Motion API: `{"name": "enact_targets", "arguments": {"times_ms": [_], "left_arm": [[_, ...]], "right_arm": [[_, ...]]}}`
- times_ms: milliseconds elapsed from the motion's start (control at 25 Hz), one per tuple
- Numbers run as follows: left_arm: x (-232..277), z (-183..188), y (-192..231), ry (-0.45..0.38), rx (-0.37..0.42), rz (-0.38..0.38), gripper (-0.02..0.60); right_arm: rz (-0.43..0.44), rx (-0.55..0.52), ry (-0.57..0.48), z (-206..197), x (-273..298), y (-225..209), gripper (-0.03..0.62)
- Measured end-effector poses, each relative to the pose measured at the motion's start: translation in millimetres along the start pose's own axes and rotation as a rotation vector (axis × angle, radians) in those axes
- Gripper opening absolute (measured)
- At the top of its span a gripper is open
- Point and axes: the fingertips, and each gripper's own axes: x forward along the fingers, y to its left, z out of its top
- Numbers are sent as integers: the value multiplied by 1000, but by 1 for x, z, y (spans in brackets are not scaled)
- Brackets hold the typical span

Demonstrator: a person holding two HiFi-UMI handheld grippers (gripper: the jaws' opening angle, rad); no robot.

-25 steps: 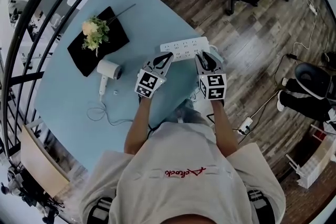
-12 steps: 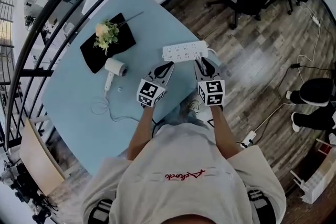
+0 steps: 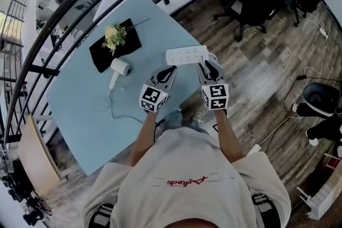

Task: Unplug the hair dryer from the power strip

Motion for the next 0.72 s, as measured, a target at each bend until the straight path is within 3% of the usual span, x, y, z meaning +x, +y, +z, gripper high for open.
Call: {"name": "enact_targets", "arguments": {"times_ms": [320, 720], "left_arm": [[-16, 10, 2, -35, -12, 37, 11], [-62, 13, 8, -106, -37, 55, 11]], "right_arm": [[4, -32, -32, 9, -15, 13, 124], [-53, -62, -32, 8, -45, 41, 124]]}}
